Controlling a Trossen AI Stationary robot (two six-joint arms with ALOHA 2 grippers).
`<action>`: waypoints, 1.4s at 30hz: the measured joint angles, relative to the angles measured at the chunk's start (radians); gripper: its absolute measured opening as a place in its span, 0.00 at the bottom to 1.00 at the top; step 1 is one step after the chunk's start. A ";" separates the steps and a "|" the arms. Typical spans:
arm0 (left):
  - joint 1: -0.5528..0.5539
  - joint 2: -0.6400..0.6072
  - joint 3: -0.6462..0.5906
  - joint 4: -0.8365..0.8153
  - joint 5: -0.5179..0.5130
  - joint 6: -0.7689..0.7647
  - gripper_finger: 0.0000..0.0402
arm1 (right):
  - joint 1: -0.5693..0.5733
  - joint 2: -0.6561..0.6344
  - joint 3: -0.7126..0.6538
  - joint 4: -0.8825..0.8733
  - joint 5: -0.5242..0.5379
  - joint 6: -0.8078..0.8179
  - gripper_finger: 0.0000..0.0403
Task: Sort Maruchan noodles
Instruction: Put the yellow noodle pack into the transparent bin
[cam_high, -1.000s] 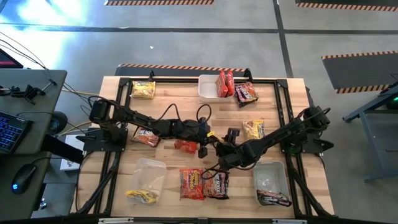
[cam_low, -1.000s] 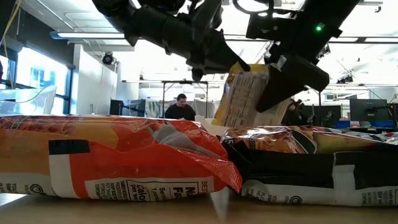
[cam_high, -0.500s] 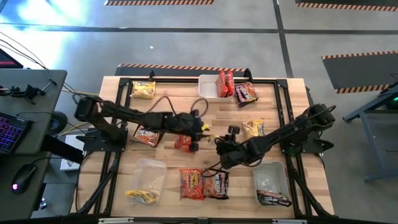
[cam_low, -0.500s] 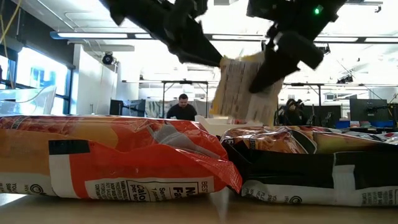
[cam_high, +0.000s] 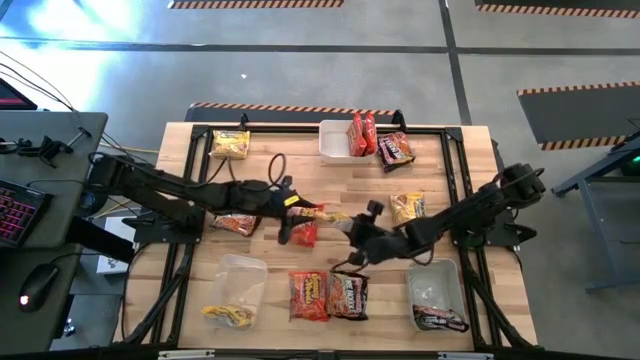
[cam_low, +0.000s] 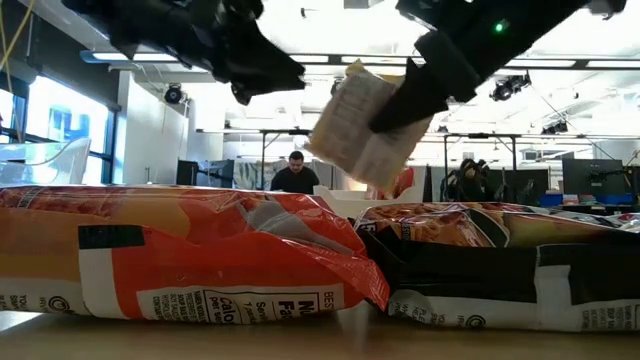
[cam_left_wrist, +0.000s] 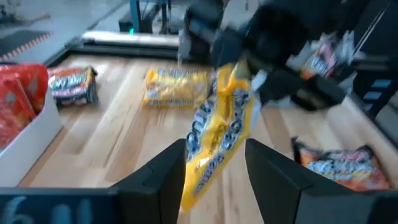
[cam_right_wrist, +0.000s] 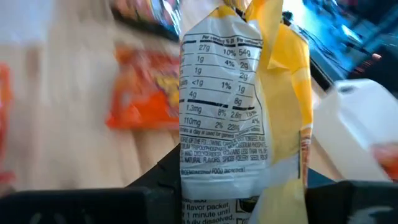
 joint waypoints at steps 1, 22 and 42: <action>-0.006 -0.017 -0.011 -0.002 0.000 -0.010 0.39 | -0.008 -0.001 -0.033 0.101 -0.017 -0.032 0.28; 0.029 0.017 0.148 -0.275 -0.058 0.039 0.61 | -0.152 0.001 -0.132 0.539 -0.262 -0.300 0.28; 0.060 0.074 0.191 -0.252 0.090 0.079 0.49 | -0.152 0.001 -0.131 0.586 -0.269 -0.346 0.28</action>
